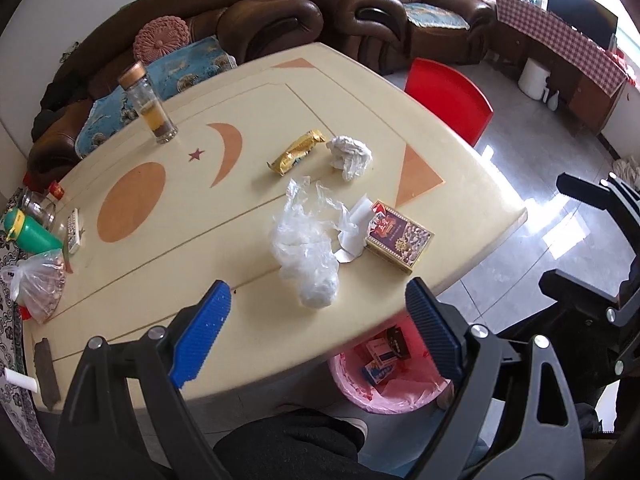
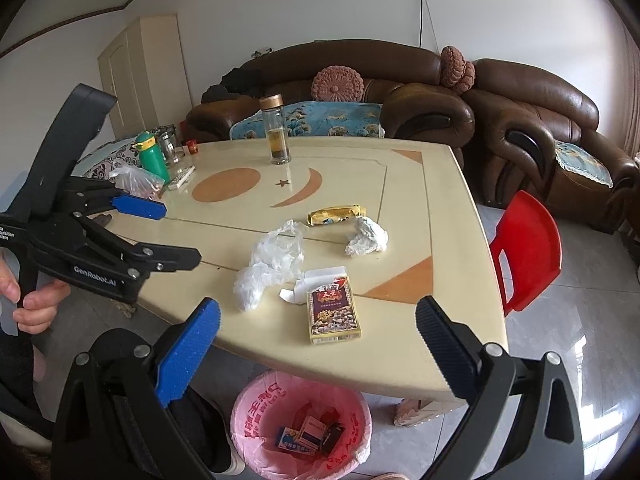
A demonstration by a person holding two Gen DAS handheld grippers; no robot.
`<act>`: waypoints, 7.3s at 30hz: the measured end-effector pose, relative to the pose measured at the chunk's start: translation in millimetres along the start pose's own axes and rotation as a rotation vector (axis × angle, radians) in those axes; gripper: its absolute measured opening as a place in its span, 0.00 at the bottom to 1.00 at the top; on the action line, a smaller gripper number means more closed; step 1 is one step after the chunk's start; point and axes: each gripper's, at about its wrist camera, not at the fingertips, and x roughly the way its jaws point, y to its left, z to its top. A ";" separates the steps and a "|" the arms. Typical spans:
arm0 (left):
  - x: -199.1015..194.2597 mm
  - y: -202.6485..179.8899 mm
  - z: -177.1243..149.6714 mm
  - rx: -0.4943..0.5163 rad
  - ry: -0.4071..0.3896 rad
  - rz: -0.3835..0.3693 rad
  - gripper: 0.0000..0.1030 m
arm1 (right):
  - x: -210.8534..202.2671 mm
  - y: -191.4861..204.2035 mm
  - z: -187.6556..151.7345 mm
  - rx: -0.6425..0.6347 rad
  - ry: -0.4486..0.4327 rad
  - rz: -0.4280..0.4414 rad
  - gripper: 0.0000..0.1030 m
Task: Collect trash
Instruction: 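Raise both tools from the bin back over the table, then close the left tool on the plastic bag while the right tool grips the playing-card box, then lift the plastic bag and card box and carry them over the pink bin, then open both tools to drop the bag and playing-card box into the bin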
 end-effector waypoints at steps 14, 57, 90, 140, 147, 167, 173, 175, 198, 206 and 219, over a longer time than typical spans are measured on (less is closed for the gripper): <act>31.9 8.7 8.9 -0.007 0.060 0.001 0.84 | 28.8 -8.7 -0.3 0.019 0.040 0.028 0.93; 156.0 31.8 20.0 -0.050 0.260 -0.057 0.84 | 157.4 -25.1 -23.2 0.037 0.212 0.056 0.93; 172.2 65.8 7.2 -0.195 0.258 -0.069 0.42 | 191.0 -11.5 -41.1 -0.113 0.184 -0.121 0.57; -60.7 -16.4 -102.2 -0.102 -0.094 0.026 0.43 | -68.0 83.2 -26.5 -0.150 -0.144 -0.202 0.57; -54.8 -26.3 -117.7 -0.097 -0.073 0.013 0.43 | -74.8 91.8 -44.7 -0.146 -0.122 -0.197 0.57; -4.4 -42.9 -146.8 -0.059 0.007 -0.019 0.43 | -41.6 95.5 -90.9 -0.116 0.011 -0.172 0.57; 22.8 -50.7 -158.6 -0.041 0.072 -0.044 0.43 | -15.4 84.0 -113.1 -0.108 0.112 -0.173 0.57; 32.8 -55.2 -164.1 -0.033 0.098 -0.058 0.43 | -8.7 79.2 -121.9 -0.101 0.141 -0.176 0.57; 151.6 -76.9 -192.7 -0.048 0.378 -0.182 0.43 | 80.6 37.2 -173.7 0.006 0.390 -0.121 0.57; 197.2 -68.0 -201.8 -0.107 0.492 -0.213 0.43 | 130.4 18.8 -190.1 0.020 0.494 -0.091 0.57; 256.3 -61.2 -207.0 -0.187 0.624 -0.251 0.43 | 195.6 1.2 -217.5 0.020 0.637 -0.046 0.57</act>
